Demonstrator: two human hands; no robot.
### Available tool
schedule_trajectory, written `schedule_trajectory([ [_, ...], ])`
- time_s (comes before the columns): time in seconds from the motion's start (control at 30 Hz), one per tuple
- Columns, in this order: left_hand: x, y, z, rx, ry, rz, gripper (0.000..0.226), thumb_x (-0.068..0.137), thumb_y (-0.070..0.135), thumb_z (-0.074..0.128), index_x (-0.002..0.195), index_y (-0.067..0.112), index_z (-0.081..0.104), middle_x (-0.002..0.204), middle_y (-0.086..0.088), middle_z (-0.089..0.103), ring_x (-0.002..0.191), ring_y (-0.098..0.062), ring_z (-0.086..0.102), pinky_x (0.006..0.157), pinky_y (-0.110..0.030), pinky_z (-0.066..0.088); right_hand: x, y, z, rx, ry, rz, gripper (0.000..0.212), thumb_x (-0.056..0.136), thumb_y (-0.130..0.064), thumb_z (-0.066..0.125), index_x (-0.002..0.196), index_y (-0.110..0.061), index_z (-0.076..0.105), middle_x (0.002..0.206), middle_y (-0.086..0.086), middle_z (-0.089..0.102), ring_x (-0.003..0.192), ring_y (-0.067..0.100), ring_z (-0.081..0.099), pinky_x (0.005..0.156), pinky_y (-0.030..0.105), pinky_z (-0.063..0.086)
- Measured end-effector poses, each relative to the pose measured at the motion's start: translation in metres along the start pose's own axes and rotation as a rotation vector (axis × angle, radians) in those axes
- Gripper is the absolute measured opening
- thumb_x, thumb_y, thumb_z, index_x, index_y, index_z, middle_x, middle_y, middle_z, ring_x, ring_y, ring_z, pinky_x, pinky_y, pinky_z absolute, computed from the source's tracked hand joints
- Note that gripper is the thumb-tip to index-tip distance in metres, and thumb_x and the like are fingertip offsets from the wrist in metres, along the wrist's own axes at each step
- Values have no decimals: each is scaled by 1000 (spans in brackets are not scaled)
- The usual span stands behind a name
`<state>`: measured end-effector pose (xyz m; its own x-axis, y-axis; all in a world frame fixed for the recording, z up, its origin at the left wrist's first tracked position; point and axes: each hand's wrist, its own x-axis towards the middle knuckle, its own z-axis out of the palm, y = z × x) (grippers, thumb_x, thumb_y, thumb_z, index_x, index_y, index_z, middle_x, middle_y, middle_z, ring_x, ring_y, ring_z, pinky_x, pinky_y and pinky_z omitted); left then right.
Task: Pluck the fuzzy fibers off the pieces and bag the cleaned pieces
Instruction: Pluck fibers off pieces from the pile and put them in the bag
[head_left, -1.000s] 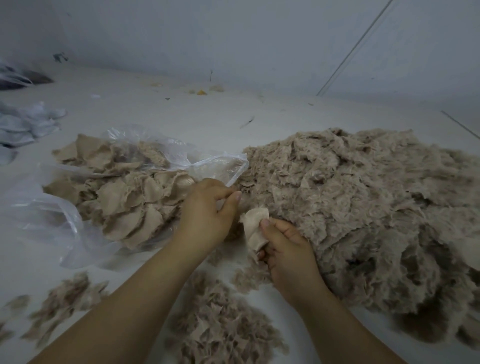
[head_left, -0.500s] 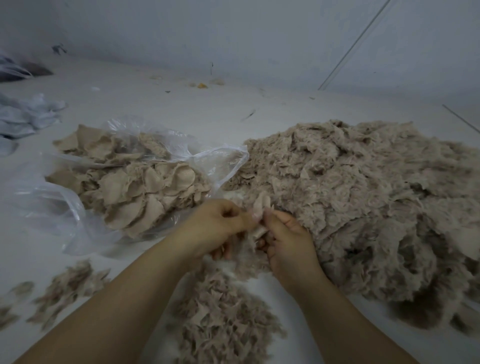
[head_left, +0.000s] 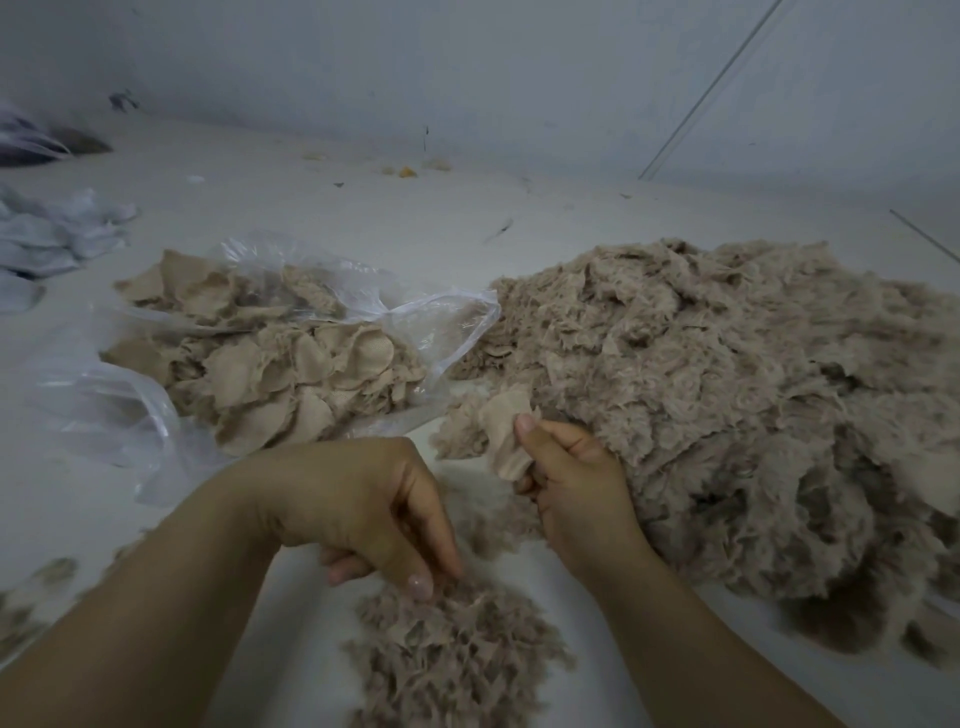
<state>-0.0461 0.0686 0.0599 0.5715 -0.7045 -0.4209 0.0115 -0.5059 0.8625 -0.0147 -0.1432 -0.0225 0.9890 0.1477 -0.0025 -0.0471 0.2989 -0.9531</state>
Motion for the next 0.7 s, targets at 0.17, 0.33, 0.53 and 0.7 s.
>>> schedule_trajectory([
  [0.17,33,5,10,-174,666,-50,49,59,49,82,82,8,70,56,-9,62,34,-16,41,38,-19,29,-4,-5,1,-4,-37,10,35,85,-38,73,71,-5,70,73,26,56,70,34,47,66,40,44],
  [0.33,58,12,25,-377,899,101,18,86,14,72,84,-4,70,65,-31,61,40,-23,48,39,-24,33,-7,-7,0,-43,-76,11,46,79,-46,74,83,0,72,76,25,61,66,28,47,59,32,44],
  [0.53,58,18,23,-623,955,156,9,89,-9,58,81,-5,59,62,-25,61,42,-24,57,37,-25,44,-5,-8,-1,-80,-93,35,22,67,-43,77,74,-22,74,69,3,60,57,10,50,54,23,44],
  [0.7,48,17,15,-456,800,40,20,84,-15,52,81,4,57,73,-23,63,56,-30,62,47,-31,46,-1,-3,-3,-13,-86,64,9,74,-32,74,74,-24,72,74,3,64,60,12,51,54,24,45],
])
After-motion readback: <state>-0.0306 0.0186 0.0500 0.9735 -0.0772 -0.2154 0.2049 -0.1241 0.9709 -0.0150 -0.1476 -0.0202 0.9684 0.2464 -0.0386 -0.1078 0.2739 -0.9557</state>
